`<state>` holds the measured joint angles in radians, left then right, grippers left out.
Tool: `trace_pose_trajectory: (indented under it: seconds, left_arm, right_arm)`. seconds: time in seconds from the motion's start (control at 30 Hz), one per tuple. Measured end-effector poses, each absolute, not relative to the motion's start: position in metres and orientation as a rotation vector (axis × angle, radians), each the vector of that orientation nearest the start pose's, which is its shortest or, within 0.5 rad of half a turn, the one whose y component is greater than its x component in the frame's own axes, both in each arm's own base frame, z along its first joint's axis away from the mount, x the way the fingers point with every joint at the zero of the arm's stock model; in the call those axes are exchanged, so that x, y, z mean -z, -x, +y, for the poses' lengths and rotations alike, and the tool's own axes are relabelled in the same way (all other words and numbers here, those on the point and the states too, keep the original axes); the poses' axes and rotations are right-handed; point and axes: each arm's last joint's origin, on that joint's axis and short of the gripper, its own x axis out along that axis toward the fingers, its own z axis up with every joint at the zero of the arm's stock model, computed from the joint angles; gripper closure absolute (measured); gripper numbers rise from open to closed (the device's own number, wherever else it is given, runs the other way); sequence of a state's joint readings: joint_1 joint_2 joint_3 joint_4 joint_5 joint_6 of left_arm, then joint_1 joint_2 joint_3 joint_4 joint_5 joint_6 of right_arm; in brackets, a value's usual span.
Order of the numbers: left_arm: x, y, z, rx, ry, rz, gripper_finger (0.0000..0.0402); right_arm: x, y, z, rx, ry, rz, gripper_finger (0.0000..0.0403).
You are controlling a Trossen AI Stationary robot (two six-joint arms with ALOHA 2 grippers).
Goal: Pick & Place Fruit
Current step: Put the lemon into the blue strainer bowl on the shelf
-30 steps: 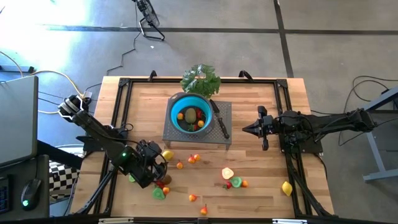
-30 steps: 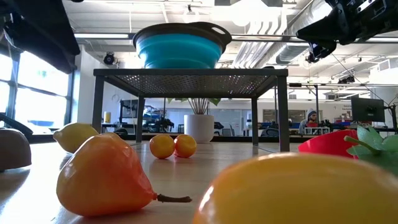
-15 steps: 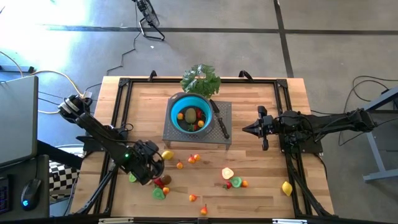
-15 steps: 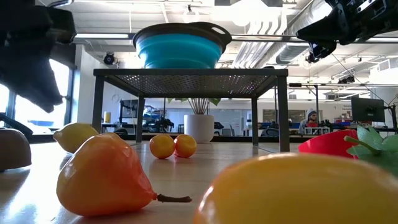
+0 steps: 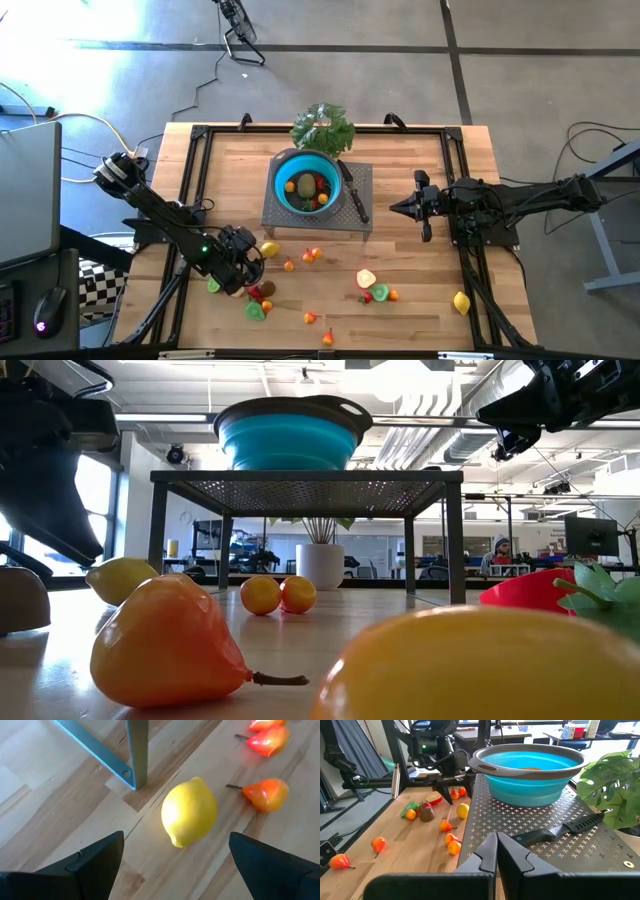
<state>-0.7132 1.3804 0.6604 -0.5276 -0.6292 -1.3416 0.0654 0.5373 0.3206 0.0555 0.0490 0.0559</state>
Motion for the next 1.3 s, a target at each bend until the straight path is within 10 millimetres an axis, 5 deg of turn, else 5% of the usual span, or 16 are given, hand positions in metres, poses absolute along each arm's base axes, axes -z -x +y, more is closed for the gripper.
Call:
trace_pose_trajectory:
  seconds: [1.3]
  left_arm:
    - [-0.1533,-0.1852,-0.1339,-0.529,0.364,0.682,0.0048]
  right_arm:
    - [-0.2290,-0.1406,0.0078,-0.012,-0.047,0.161,0.0400]
